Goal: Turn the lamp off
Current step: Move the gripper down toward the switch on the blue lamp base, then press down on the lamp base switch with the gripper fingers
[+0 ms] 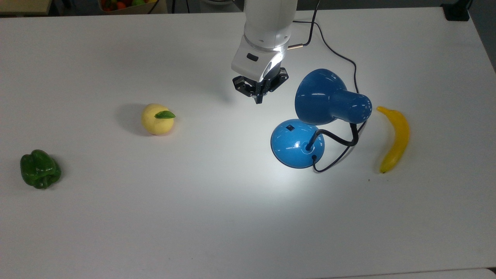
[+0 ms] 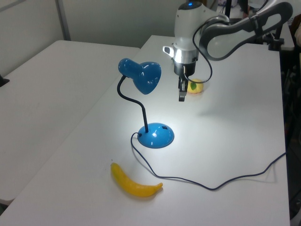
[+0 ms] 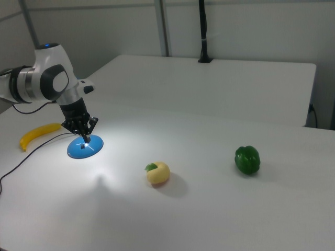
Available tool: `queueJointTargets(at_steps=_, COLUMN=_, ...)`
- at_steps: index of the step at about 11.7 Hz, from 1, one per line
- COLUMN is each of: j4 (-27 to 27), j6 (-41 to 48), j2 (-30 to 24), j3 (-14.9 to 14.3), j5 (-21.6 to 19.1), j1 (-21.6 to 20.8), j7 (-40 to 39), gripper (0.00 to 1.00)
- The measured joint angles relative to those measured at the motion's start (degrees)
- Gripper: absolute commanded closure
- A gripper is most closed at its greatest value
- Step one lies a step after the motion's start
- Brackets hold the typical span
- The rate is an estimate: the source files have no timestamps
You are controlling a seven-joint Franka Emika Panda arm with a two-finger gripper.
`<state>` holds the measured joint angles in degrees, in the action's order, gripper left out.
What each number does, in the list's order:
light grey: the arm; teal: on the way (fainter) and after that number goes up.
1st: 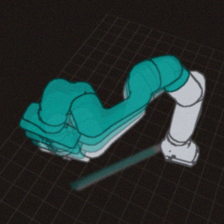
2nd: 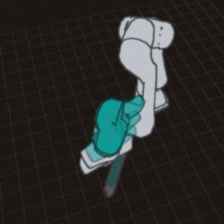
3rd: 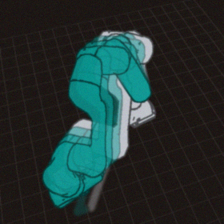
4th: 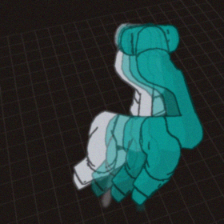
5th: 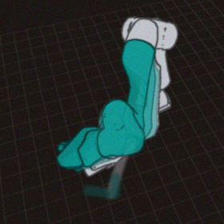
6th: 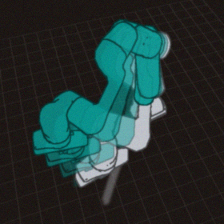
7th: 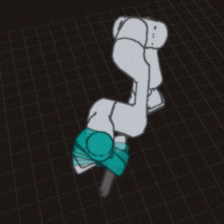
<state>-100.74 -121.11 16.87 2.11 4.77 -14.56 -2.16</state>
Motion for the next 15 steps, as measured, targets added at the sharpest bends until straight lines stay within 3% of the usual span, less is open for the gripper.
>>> queueJointTargets(at_steps=10, j4=-1.69, j6=-13.64, j2=6.33, j3=3.91, j5=0.00, j1=-0.02, j7=-1.83, gripper=1.00)
queueJointTargets(at_steps=15, j4=-1.90, j6=-14.94, j2=6.59, j3=4.98, j5=0.00, j1=-0.02, j7=-1.88, gripper=1.00)
